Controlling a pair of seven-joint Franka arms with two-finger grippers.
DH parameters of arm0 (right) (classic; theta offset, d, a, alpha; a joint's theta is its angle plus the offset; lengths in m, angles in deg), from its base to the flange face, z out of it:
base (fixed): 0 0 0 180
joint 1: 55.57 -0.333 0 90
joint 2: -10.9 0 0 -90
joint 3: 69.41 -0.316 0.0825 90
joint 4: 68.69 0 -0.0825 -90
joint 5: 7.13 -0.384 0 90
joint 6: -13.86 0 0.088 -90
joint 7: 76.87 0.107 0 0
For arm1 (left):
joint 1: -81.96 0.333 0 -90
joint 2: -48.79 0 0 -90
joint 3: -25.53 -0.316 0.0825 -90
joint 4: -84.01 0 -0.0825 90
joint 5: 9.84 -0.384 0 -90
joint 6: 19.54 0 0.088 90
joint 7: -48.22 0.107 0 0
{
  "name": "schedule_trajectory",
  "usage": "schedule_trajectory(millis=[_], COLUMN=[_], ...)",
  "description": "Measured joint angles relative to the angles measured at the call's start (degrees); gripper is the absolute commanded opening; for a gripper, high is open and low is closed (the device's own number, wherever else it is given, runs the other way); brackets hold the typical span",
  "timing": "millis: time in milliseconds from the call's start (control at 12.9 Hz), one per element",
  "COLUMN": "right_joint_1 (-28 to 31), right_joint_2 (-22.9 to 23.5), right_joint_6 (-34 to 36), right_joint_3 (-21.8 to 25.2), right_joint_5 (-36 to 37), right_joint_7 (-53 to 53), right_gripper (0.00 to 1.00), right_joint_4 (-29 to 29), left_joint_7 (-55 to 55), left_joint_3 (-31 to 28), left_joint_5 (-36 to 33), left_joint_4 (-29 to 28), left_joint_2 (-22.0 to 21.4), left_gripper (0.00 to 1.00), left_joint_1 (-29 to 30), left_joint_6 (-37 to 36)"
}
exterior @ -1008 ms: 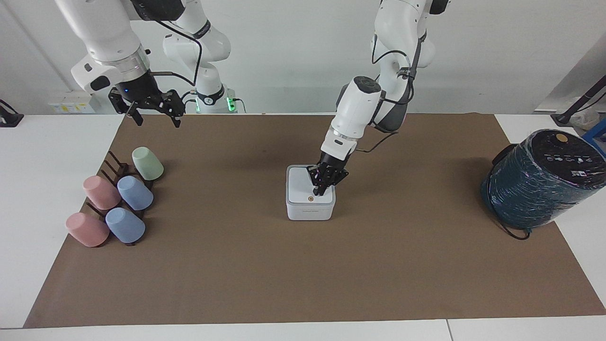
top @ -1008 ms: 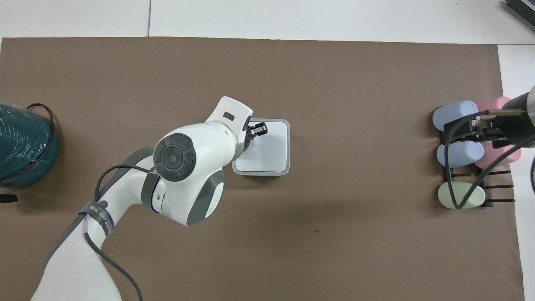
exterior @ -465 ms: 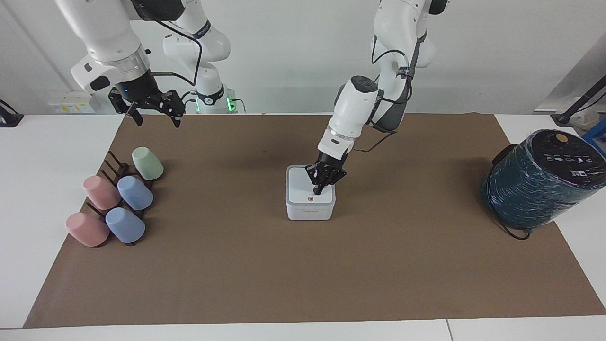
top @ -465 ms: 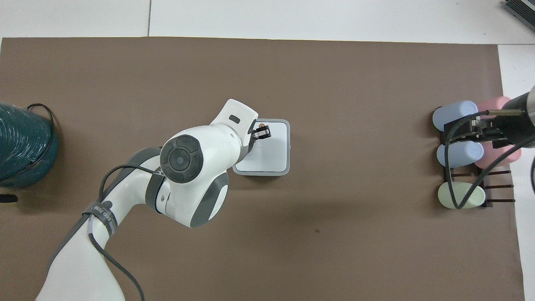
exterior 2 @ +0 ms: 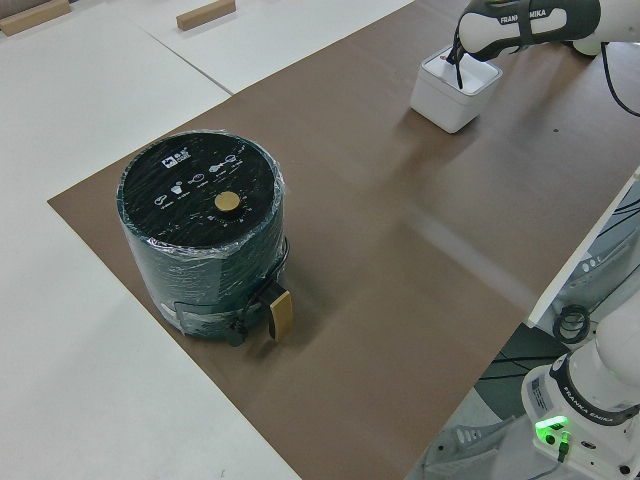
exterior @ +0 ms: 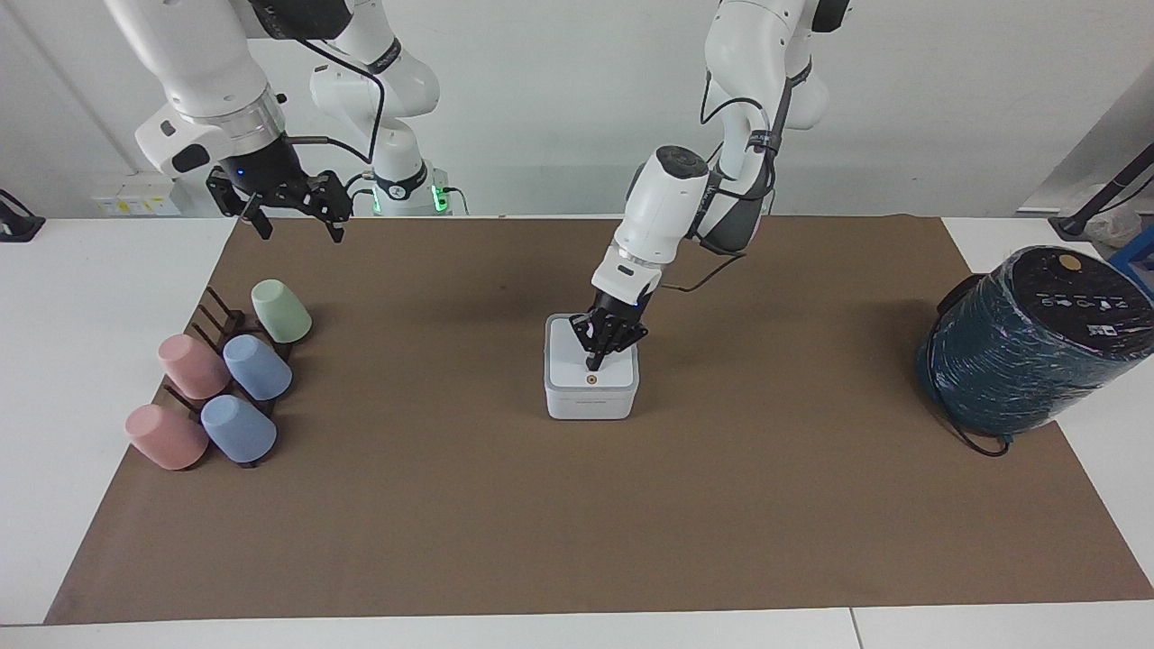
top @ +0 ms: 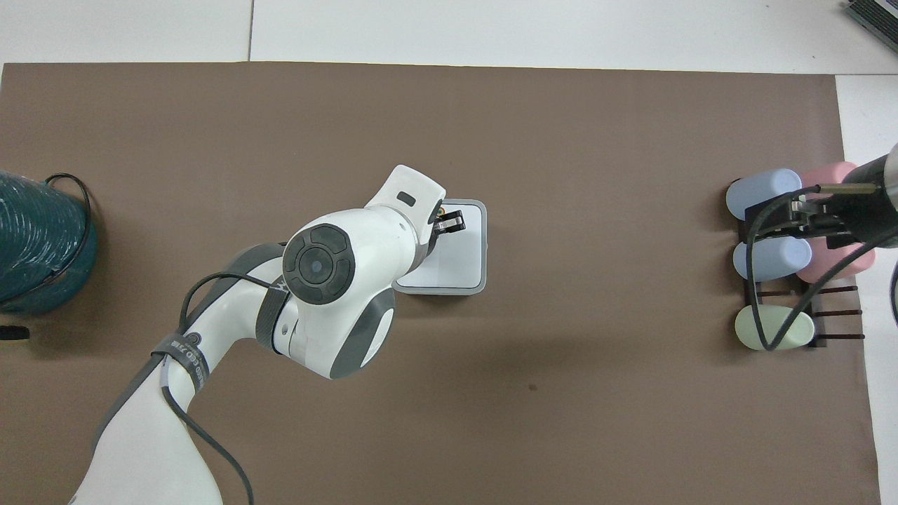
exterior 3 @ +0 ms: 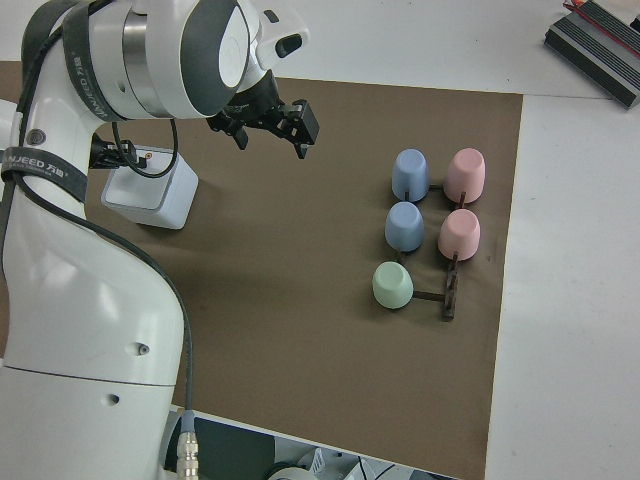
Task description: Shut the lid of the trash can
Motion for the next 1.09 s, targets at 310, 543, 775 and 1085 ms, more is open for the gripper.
schedule_trajectory(millis=[310, 543, 775, 1085], right_joint_1=[0.00, 0.00, 0.00, 0.00], right_joint_2=[0.00, 0.00, 0.00, 0.00], right_joint_6=[0.00, 0.00, 0.00, 0.00], right_joint_3=[0.00, 0.00, 0.00, 0.00], right_joint_5=[0.00, 0.00, 0.00, 0.00], right_joint_7=[0.00, 0.00, 0.00, 0.00], right_gripper=[1.00, 1.00, 1.00, 1.00], right_joint_4=[0.00, 0.00, 0.00, 0.00], left_joint_7=[-0.03, -0.05, -0.09, 0.08], left_joint_3=[-0.09, -0.15, -0.30, -1.42], left_joint_5=[0.00, 0.00, 0.01, -1.84], left_joint_4=[1.88, 4.38, 6.03, 16.64], left_joint_2=[0.61, 1.51, 1.85, 1.19], left_gripper=[0.02, 0.02, 0.02, 0.03], left_joint_1=[0.02, 0.06, 0.28, 4.51], left_joint_6=[-2.59, -6.25, -9.41, -28.35])
